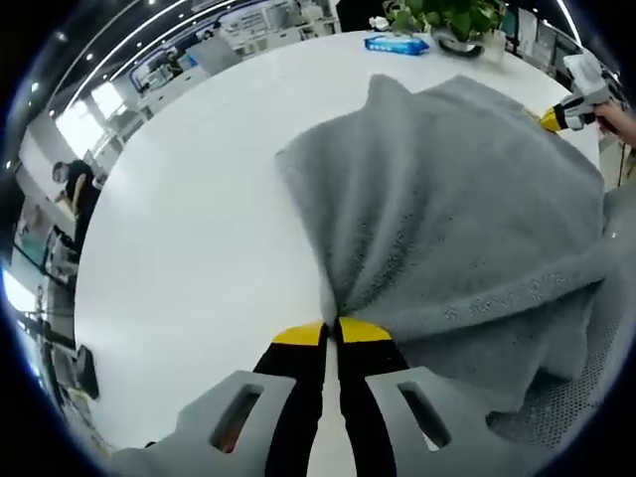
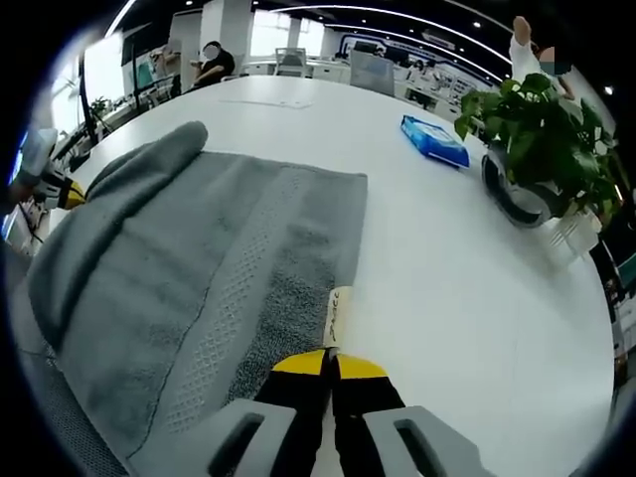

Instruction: Open the folded towel by lifting each exposed corner and separating the folded layers until the towel lies flat within the target outline without major curled edges

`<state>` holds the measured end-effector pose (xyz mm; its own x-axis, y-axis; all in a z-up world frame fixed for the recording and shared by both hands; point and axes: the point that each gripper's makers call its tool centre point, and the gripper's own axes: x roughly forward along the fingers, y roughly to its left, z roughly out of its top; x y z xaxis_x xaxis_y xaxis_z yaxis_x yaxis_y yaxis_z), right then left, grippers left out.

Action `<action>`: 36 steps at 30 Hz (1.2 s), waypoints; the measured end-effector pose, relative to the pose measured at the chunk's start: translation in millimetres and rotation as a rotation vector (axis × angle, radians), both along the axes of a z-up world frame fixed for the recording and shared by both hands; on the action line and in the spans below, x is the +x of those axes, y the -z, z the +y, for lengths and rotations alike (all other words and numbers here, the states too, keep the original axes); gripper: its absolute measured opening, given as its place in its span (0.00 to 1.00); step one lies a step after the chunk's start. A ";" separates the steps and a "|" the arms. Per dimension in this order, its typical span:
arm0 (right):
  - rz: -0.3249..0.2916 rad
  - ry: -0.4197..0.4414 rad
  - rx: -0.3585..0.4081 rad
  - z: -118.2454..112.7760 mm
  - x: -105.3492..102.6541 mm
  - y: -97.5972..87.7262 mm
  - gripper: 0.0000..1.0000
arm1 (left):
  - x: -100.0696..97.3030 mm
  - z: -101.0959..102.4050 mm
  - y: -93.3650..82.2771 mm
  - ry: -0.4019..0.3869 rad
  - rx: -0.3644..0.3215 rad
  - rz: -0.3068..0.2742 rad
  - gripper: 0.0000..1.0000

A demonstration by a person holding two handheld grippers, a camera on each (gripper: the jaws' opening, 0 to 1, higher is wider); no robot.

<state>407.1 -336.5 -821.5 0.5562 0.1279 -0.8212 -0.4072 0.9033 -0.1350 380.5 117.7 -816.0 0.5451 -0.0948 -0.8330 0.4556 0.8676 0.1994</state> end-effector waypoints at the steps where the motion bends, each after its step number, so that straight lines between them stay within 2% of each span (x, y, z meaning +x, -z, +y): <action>1: 0.001 0.004 -0.003 -2.4 -0.6 0.1 0.00 | 0.2 1.1 0.3 0.001 0.005 0.003 0.03; 12: -0.007 0.005 0.001 -5.9 -2.5 0.3 0.00 | -0.1 3.5 1.2 -0.010 -0.028 0.043 0.03; 16: -0.022 -0.006 0.003 -6.4 -3.5 -0.1 0.00 | -2.1 2.2 0.5 -0.006 -0.032 0.017 0.03; 17: -0.033 -0.005 0.007 -7.1 -3.4 -0.3 0.00 | -2.1 1.2 0.2 0.011 -0.020 0.003 0.03; 22: -0.050 -0.006 0.008 -7.9 -2.1 -0.9 0.00 | 0.0 -0.5 0.2 0.009 0.008 0.014 0.03; 25: -0.050 -0.007 0.008 -8.1 -2.0 -1.2 0.00 | 1.3 -0.5 -1.1 0.066 0.096 -0.017 0.03; 29: -0.054 -0.025 -0.005 -9.0 -1.4 -1.7 0.00 | -0.2 -1.1 -0.9 0.037 0.074 -0.030 0.03; 32: -0.054 -0.023 0.003 -9.2 -1.0 -2.1 0.00 | 0.7 0.9 -1.4 0.006 0.052 -0.019 0.03; 36: -0.055 -0.019 0.013 -8.8 -1.5 -2.3 0.00 | 0.1 -0.8 -1.0 0.020 0.070 -0.006 0.03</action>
